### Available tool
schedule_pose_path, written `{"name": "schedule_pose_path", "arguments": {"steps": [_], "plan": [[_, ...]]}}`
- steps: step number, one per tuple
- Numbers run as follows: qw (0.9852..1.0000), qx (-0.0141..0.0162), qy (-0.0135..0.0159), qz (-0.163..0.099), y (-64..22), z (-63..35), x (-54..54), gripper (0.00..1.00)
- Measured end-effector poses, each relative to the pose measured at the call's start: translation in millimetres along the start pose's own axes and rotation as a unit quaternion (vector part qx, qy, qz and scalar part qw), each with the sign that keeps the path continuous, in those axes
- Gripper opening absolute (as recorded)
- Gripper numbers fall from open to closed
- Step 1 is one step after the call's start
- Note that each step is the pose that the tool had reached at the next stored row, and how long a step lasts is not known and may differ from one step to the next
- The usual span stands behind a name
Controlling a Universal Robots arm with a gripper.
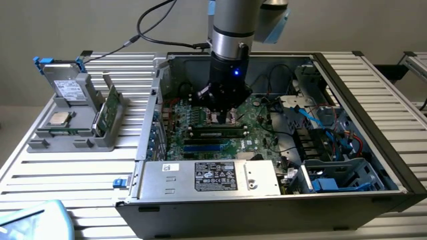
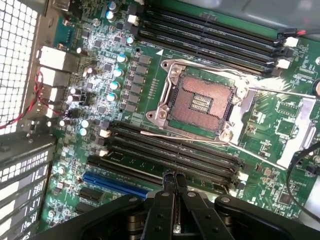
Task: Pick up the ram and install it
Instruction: 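Press down the ram until it locks into place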
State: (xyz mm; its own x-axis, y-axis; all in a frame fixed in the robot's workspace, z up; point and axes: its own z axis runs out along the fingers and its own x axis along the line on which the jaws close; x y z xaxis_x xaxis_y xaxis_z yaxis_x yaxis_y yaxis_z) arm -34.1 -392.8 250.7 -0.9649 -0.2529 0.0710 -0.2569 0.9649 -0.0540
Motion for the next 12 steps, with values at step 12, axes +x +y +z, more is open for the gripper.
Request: {"name": "schedule_pose_path", "arguments": {"steps": [12], "plan": [[0.9992, -0.0025, 0.0020, 0.040, -0.2, 0.1, 1.0, 0.11]]}}
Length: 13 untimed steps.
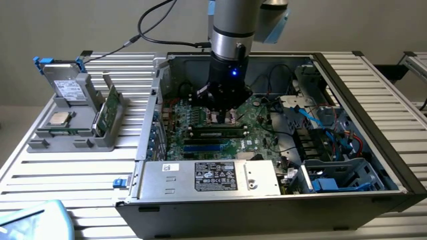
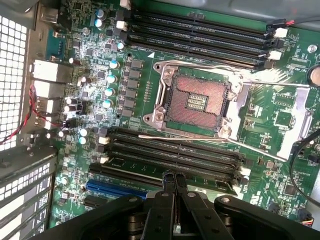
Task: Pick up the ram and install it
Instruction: 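Press down the ram until it locks into place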
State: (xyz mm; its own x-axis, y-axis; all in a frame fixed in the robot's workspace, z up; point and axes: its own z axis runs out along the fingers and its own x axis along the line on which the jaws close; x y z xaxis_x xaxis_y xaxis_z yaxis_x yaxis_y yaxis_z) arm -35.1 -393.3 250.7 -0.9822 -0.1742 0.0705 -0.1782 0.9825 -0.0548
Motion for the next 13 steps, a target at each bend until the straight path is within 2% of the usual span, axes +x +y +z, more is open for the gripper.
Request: {"name": "schedule_pose_path", "arguments": {"steps": [5, 10, 13], "plan": [[0.9996, -0.0010, 0.0013, 0.029, 0.0, 0.0, 0.0, 0.11], [0.9983, -0.0016, 0.0027, 0.059, 0.0, 0.0, 0.0, 0.11], [0.9978, 0.0001, 0.0027, 0.067, -1.1, 0.1, 0.2, 0.11]]}}
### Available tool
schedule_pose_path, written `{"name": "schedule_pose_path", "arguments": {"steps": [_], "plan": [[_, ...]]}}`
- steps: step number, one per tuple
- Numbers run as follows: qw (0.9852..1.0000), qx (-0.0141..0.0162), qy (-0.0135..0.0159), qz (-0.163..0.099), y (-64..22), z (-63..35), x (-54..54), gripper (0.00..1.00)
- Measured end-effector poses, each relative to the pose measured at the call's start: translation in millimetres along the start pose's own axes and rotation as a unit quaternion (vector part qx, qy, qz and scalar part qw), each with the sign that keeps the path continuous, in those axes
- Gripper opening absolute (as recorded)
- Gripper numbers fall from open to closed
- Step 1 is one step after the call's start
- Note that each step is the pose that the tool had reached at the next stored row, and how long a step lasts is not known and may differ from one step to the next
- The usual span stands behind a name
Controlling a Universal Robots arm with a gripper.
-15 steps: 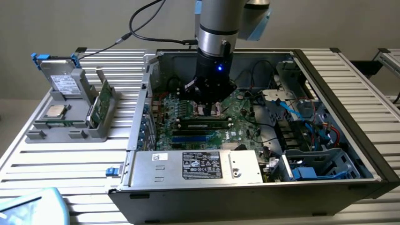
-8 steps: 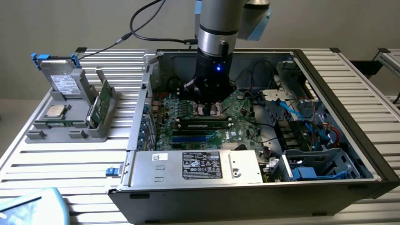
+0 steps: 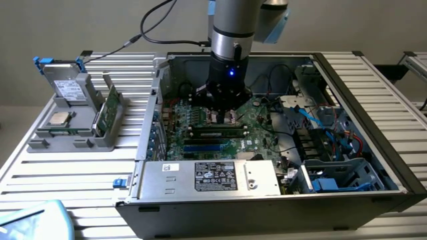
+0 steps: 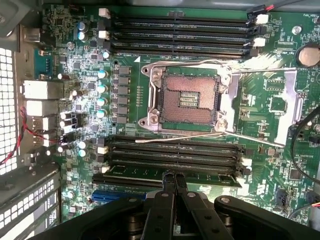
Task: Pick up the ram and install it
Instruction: 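Press down the ram until it locks into place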
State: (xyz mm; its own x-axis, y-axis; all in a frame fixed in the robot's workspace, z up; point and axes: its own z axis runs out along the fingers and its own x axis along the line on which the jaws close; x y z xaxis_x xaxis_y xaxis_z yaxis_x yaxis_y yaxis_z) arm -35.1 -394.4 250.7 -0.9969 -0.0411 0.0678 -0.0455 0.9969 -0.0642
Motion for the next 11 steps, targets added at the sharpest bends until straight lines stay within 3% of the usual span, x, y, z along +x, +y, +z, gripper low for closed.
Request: {"name": "schedule_pose_path", "arguments": {"steps": [3, 11], "plan": [[1.0000, 0.0021, -0.0021, 0.001, -1.9, 0.1, 0.1, 0.11], [1.0000, 0.0020, -0.0021, 0.001, -1.9, 0.0, 0.1, 0.11]]}}
